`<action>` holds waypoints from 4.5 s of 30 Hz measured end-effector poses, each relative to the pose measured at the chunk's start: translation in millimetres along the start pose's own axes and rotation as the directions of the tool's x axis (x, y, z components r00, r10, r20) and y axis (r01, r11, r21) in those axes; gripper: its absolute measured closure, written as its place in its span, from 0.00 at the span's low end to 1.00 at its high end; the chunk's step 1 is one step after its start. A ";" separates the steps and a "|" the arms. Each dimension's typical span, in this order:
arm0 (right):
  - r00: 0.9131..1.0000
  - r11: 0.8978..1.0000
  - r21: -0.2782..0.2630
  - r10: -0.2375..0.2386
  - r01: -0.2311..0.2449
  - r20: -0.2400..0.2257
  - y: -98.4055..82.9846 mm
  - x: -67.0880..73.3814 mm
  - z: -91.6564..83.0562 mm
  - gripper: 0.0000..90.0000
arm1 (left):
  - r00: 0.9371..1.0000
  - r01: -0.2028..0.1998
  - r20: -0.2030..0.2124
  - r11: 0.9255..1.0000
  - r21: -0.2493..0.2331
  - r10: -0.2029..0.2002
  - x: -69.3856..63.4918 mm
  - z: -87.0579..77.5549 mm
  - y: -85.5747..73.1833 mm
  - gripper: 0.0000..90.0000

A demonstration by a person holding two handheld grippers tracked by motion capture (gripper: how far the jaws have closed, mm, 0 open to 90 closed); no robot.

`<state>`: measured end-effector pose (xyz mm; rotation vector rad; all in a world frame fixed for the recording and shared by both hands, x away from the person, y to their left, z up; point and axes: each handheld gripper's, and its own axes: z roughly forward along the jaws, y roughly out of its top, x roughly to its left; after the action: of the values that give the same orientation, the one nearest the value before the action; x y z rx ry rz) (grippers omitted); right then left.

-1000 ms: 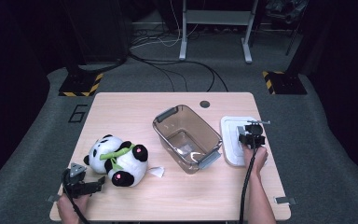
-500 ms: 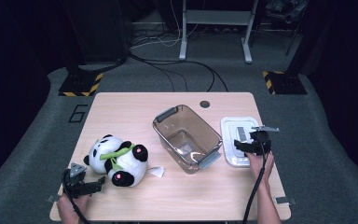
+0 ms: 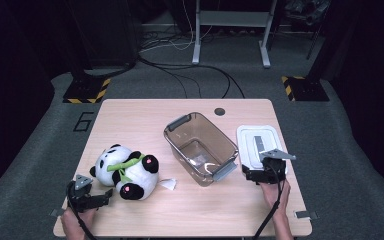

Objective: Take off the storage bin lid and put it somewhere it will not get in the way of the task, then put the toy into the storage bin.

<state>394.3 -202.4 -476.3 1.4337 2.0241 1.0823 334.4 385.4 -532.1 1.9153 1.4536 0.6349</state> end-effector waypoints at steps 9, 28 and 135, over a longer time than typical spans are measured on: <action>0.996 0.997 0.029 -0.074 0.075 -0.042 -29.1 42.9 4.5 0.00 | 1.000 0.000 0.000 1.000 0.000 0.000 0.0 0.0 0.0 0.06; 0.981 0.975 0.127 -0.176 0.185 -0.078 -53.1 77.2 29.9 0.00 | 1.000 0.000 0.005 1.000 0.006 0.000 0.6 -0.4 0.4 0.06; 0.984 0.977 0.126 -0.165 0.172 -0.064 -53.4 73.0 29.2 0.00 | 0.849 -0.275 0.421 0.948 -0.161 0.319 -40.1 -54.0 134.3 0.84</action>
<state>356.8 -133.3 -529.8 1.2787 2.2460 0.9410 372.8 333.4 -396.5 2.0582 0.8339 0.3564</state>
